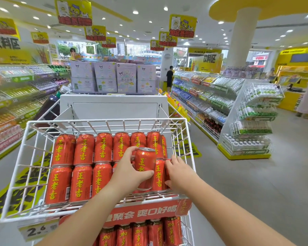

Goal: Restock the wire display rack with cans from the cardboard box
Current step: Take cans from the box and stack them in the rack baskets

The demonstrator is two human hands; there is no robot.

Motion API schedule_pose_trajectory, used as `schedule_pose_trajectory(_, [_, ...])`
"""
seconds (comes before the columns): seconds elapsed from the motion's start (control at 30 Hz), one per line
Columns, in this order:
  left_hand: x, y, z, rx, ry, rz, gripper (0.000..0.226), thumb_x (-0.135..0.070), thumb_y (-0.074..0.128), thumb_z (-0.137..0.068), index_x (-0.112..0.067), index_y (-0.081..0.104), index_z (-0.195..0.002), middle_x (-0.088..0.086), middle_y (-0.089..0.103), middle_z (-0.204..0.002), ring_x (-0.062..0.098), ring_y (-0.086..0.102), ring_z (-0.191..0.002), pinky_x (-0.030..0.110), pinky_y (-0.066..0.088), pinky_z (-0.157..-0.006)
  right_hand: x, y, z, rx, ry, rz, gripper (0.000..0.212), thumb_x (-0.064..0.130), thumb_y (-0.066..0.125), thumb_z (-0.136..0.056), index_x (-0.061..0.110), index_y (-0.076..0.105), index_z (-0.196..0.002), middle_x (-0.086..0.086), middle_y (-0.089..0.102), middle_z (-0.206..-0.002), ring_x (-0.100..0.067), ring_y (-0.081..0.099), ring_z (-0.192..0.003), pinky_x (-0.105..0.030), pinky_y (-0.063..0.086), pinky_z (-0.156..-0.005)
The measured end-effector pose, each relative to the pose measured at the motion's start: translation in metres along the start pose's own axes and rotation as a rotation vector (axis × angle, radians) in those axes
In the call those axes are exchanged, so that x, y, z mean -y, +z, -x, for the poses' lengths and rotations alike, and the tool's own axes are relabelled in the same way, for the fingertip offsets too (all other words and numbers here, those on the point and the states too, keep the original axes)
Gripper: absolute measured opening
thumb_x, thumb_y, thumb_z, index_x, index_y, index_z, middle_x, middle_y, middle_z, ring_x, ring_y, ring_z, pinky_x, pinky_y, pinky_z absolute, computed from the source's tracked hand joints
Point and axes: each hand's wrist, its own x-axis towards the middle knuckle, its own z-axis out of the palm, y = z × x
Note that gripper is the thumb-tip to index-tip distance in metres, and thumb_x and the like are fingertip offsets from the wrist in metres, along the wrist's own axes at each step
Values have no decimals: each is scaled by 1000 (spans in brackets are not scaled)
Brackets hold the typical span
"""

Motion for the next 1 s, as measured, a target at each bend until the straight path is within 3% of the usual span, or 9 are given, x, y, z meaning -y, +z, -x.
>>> schedule_pose_trajectory(0.17, [-18, -6, -12, -58, 30, -51, 83, -26, 94, -65, -39, 46, -131, -7, 55, -120, 11, 60, -106, 28, 53, -87, 5, 1, 25, -55, -11, -26, 82, 60, 43, -97, 11, 17, -157, -13, 21, -163, -32, 16, -151, -46, 21, -123])
schedule_pose_trajectory(0.27, [-27, -7, -20, -96, 43, -77, 85, -28, 95, -63, -37, 47, -131, -4, 56, -120, 17, 59, -111, 32, 50, -92, 9, 0, 40, -54, 3, -92, 81, 66, 28, -98, 14, 17, -159, -12, 17, -166, -31, 13, -153, -47, 16, -124])
schedule_pose_trajectory(0.4, [-42, 0, -30, -119, 39, -106, 78, -30, 95, -62, -37, 49, -125, -10, 60, -112, 14, 63, -105, 38, 53, -96, 20, -1, 66, -58, -13, -189, 112, 77, -15, -69, 18, 13, -160, -8, 8, -168, -28, 3, -155, -46, 5, -125])
schedule_pose_trajectory(0.5, [-50, 12, -43, -132, 29, -125, 72, -28, 94, -63, -32, 53, -122, -17, 64, -100, 3, 66, -91, 29, 56, -85, 21, 3, 76, -113, 5, -249, 102, 75, -8, -77, 21, 16, -160, -5, 8, -168, -25, 3, -155, -45, 2, -125])
schedule_pose_trajectory(0.57, [-55, 23, -51, -134, 43, -158, 68, -27, 93, -66, -32, 52, -120, -22, 61, -95, -10, 59, -84, 17, 47, -74, 18, 10, 79, -184, 29, -231, 83, 72, 9, -94, 23, 42, -152, -5, 34, -160, -25, 29, -149, -45, 23, -121])
schedule_pose_trajectory(0.63, [-58, 36, -61, -135, 20, -160, 68, -25, 93, -67, -30, 51, -120, -21, 59, -93, -14, 53, -83, 18, 44, -73, 13, 20, 80, -145, 36, -247, 76, 67, 16, -96, 23, 71, -125, -4, 67, -131, -22, 63, -123, -41, 52, -100])
schedule_pose_trajectory(0.67, [-59, 43, -66, -133, 0, -159, 70, -25, 93, -66, -29, 50, -121, -18, 61, -93, -11, 56, -83, 20, 46, -77, 13, 24, 80, -133, 33, -254, 79, 66, 13, -96, 22, 76, -117, -4, 72, -121, -22, 68, -114, -40, 56, -95])
schedule_pose_trajectory(0.83, [-54, 67, -93, -144, -107, -176, 85, -51, 90, -41, -25, 54, -114, -6, 73, -100, 12, 71, -89, 42, 58, -87, 5, 37, 84, -200, 17, -213, 72, 71, 41, -81, 18, 78, -112, -8, 74, -117, -25, 71, -108, -38, 33, -99])
schedule_pose_trajectory(1.0, [-65, 84, -108, -130, -40, -331, 59, -39, 95, -58, -19, 61, -101, -3, 70, -92, 13, 67, -82, 30, 53, -74, -3, 50, 84, -213, 26, -182, 76, 73, 39, -78, 16, 79, -109, -10, 75, -113, -26, 73, -104, -38, 17, -110])
